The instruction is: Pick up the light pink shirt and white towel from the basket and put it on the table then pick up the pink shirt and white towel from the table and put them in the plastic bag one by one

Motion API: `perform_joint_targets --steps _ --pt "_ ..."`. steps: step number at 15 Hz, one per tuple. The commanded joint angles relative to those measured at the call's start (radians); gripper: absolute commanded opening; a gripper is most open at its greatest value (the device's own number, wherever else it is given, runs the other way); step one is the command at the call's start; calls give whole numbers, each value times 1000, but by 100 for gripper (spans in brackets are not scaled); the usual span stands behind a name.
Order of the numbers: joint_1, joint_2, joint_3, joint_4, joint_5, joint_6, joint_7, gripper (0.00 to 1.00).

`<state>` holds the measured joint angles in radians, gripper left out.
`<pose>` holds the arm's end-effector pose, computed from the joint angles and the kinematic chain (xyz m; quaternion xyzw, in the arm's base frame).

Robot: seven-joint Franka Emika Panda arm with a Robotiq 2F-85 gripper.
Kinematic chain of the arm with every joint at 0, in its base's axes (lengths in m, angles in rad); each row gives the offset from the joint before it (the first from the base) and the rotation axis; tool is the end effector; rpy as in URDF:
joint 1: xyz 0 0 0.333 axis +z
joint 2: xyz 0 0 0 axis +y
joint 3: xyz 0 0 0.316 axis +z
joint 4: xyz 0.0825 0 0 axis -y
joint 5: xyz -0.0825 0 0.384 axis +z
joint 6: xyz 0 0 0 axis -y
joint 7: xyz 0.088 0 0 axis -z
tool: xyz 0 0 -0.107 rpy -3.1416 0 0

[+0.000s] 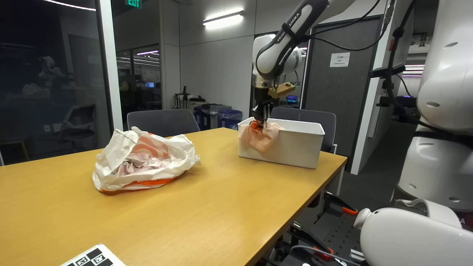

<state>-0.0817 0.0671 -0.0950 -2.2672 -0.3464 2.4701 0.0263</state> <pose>0.5313 -0.0939 0.3428 0.9902 0.0274 0.0574 0.1239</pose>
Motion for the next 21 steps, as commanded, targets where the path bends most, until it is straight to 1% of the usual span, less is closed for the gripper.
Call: perform_joint_targets --steps 1,2,4,6,8,11,13,15,18,19,20,21 --pt "5 -107 3 -49 6 6 4 0" --pt "6 -153 4 -76 -13 19 17 3" --pt "3 -242 11 -118 -50 39 46 1" --pt "-9 -360 28 -176 -96 62 90 2" --pt "-20 -469 49 -228 -107 81 105 2" --pt "6 -645 63 -315 -33 65 35 2" --pt "11 -764 88 -374 -27 72 27 2" --pt "43 -880 98 -424 5 46 -5 2" --pt "74 -1050 125 -492 27 56 -29 2" --pt "106 -1107 122 -507 48 25 -57 2" --pt "146 -1164 117 -513 87 -50 -84 2" --pt "173 -1190 111 -507 124 -130 -104 2"
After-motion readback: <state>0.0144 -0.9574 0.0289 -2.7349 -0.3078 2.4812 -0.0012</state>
